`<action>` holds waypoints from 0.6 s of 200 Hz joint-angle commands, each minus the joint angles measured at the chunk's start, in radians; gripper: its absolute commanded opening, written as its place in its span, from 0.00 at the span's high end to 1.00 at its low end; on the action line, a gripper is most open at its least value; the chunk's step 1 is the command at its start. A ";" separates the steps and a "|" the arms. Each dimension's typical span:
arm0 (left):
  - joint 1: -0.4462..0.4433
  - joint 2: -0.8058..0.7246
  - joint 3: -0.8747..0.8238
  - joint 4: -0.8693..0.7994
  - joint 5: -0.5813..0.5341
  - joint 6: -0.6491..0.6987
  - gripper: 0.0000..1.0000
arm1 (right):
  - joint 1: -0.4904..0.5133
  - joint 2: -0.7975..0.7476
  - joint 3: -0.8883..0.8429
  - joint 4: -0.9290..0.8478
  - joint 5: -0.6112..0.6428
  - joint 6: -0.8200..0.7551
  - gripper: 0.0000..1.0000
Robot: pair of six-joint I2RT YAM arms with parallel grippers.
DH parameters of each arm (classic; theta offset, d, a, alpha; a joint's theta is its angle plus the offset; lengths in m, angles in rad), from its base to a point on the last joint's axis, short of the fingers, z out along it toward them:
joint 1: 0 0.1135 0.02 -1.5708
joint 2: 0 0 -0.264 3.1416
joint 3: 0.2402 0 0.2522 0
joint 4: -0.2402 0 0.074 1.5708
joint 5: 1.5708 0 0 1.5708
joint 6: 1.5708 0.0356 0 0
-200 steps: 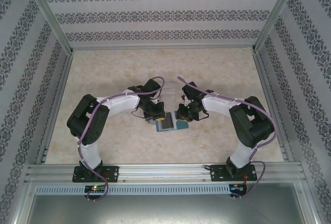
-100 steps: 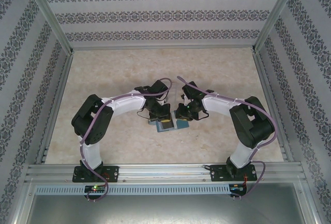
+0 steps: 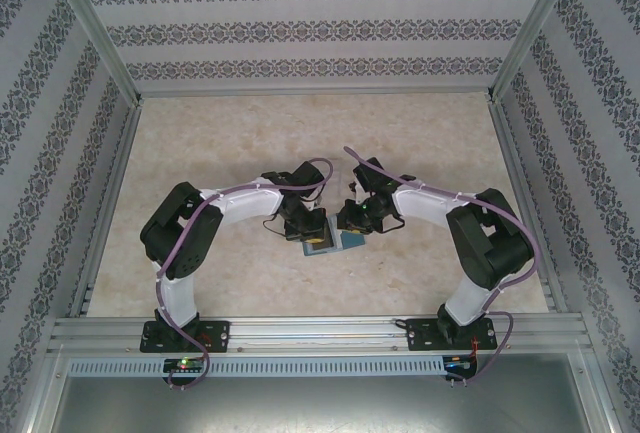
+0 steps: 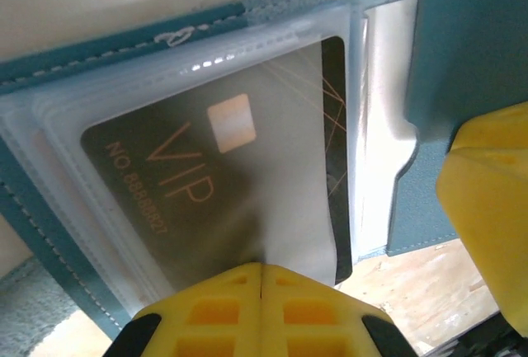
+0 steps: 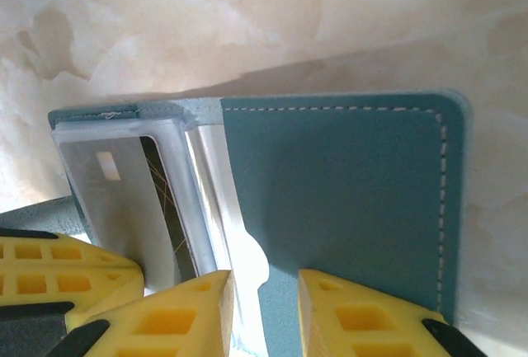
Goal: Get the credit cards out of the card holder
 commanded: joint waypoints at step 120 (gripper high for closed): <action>-0.008 -0.013 0.004 -0.088 -0.098 0.021 0.96 | -0.011 0.023 -0.051 0.241 -0.248 0.072 0.79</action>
